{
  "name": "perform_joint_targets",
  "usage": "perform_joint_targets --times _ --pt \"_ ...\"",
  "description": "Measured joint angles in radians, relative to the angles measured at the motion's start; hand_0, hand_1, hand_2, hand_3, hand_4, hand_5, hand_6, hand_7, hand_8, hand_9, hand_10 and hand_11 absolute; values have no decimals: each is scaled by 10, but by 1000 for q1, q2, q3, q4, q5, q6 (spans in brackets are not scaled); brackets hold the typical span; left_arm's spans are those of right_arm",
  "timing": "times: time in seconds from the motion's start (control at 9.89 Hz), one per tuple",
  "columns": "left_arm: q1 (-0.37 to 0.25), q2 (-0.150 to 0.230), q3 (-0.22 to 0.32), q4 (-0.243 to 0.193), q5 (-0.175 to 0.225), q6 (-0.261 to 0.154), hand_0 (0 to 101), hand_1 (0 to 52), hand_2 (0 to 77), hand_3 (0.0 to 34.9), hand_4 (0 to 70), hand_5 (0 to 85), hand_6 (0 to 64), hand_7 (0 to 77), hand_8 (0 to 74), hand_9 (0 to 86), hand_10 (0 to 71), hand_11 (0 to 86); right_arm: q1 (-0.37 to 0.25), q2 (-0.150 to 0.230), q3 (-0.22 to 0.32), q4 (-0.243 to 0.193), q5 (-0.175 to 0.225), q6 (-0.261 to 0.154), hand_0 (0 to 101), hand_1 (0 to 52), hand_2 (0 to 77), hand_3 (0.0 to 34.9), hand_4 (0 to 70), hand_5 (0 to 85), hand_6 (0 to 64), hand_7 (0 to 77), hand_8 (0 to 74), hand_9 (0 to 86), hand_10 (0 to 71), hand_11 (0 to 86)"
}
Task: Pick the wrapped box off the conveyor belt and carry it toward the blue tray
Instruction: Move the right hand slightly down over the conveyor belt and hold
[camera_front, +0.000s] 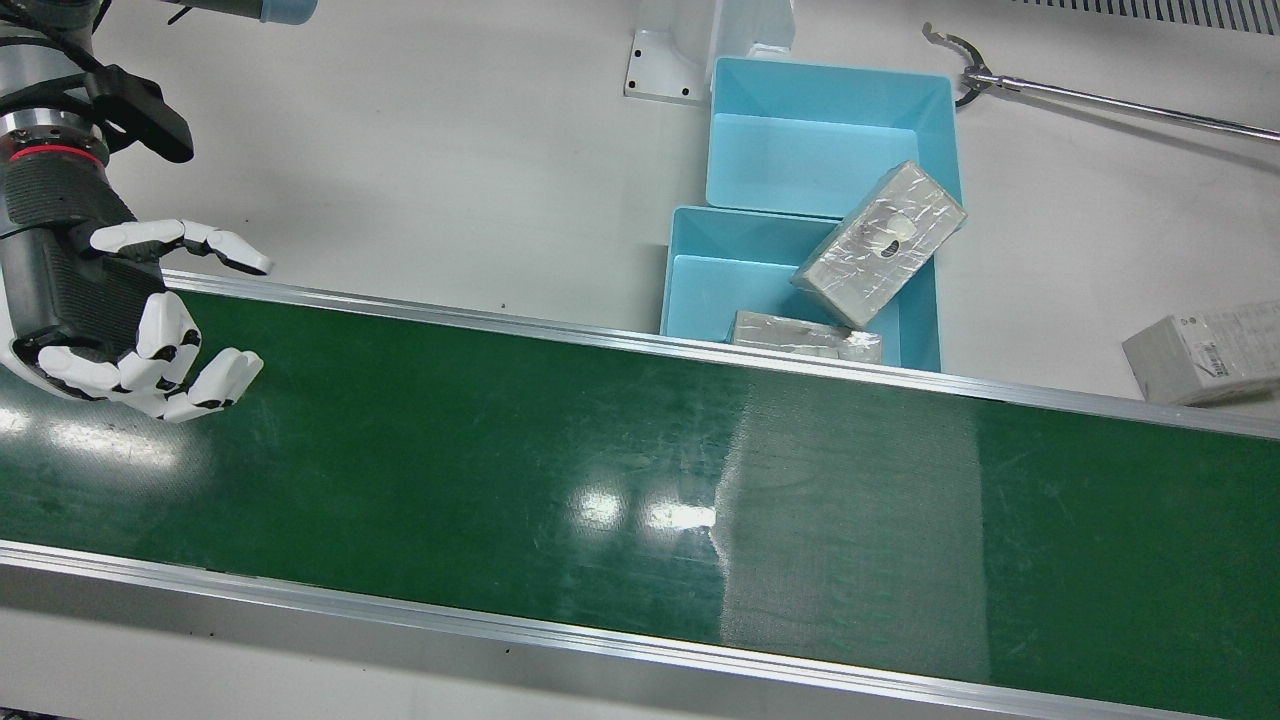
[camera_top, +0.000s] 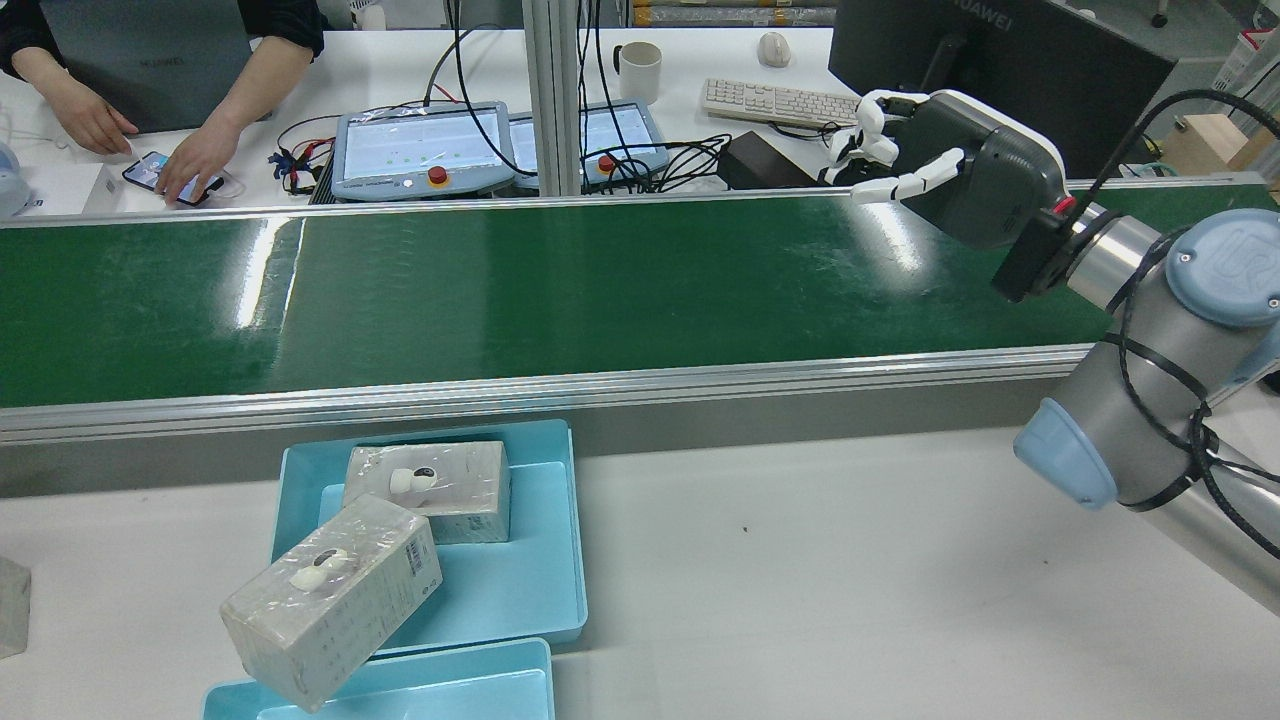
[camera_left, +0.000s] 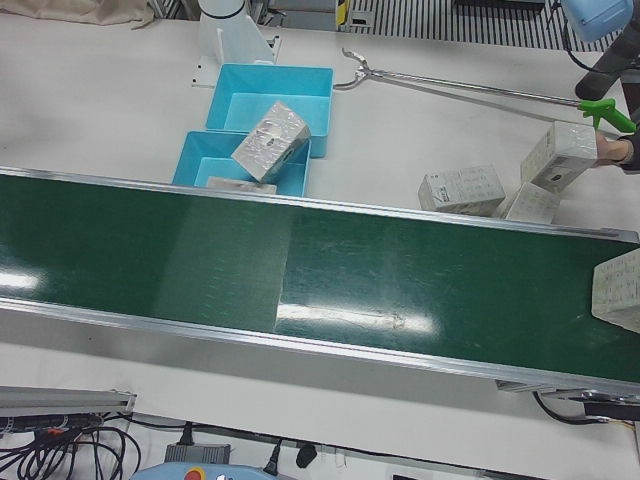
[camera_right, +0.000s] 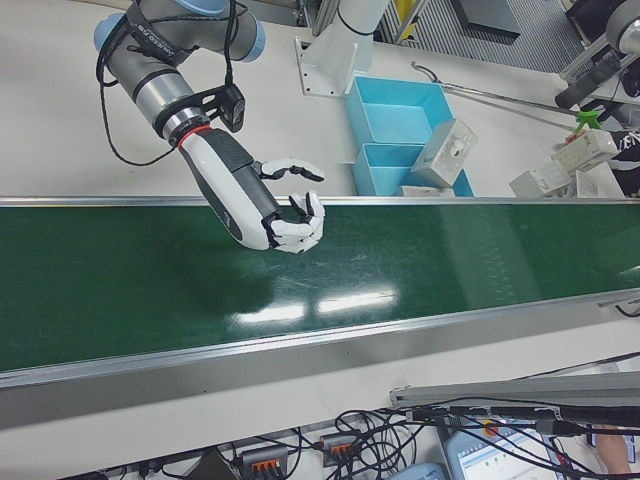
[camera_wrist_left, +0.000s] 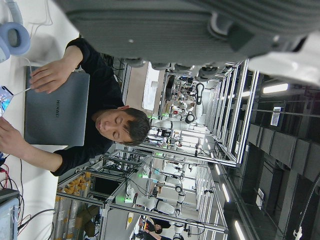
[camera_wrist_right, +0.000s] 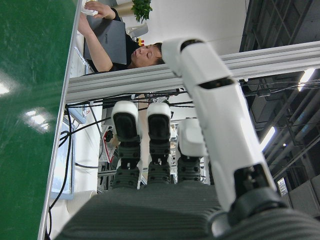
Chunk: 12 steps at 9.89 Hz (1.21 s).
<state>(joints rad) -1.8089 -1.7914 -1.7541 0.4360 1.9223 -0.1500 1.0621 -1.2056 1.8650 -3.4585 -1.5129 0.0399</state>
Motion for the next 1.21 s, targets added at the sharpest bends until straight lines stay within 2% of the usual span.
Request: perform_joint_targets --times 0.1,0.2,0.3,0.4,0.51,0.61,0.71,0.81,0.91,1.11,1.21 --pt "0 0 0 0 0 0 0 0 11 0 0 11 0 5 5 5 5 0 10 1 -6 13 -13 1 572 240 284 0 502 627 611 654 415 540 371 540" --pt "0 0 0 0 0 0 0 0 11 0 0 11 0 5 5 5 5 0 16 8 -8 19 -19 0 572 240 284 0 502 627 611 654 415 540 371 540" --pt "0 0 0 0 0 0 0 0 11 0 0 11 0 5 5 5 5 0 19 18 -8 21 -22 -1 538 185 82 35 245 360 404 404 93 267 22 273" --pt "0 0 0 0 0 0 0 0 11 0 0 11 0 5 5 0 5 5 20 27 -8 22 -24 -3 532 185 104 112 54 147 245 218 0 22 0 16" --pt "0 0 0 0 0 0 0 0 11 0 0 11 0 5 5 5 5 0 17 31 -8 22 -25 -6 531 202 98 121 109 71 136 125 0 16 0 16" --pt "0 0 0 0 0 0 0 0 11 0 0 11 0 5 5 5 5 0 10 33 -8 22 -26 -9 524 175 93 111 109 115 136 125 0 16 0 16" --pt "0 0 0 0 0 0 0 0 11 0 0 11 0 5 5 5 5 0 0 34 -7 22 -26 -14 516 175 65 109 93 115 0 164 0 16 0 16" --pt "0 0 0 0 0 0 0 0 11 0 0 11 0 5 5 5 5 0 -12 34 -8 22 -25 -26 516 175 65 109 93 115 0 164 0 16 0 16" --pt "0 0 0 0 0 0 0 0 11 0 0 11 0 5 5 5 5 0 -23 34 -11 23 -23 -41 502 153 22 148 82 115 33 164 0 16 0 16" --pt "0 0 0 0 0 0 0 0 5 0 0 11 0 5 5 5 5 0 -33 55 -16 25 -18 -53 502 153 22 148 82 115 33 164 0 16 0 16" --pt "0 0 0 0 0 0 0 0 5 0 0 11 0 5 5 5 0 5 -30 70 -18 25 -16 -48 496 164 22 105 109 125 38 164 0 16 0 16"
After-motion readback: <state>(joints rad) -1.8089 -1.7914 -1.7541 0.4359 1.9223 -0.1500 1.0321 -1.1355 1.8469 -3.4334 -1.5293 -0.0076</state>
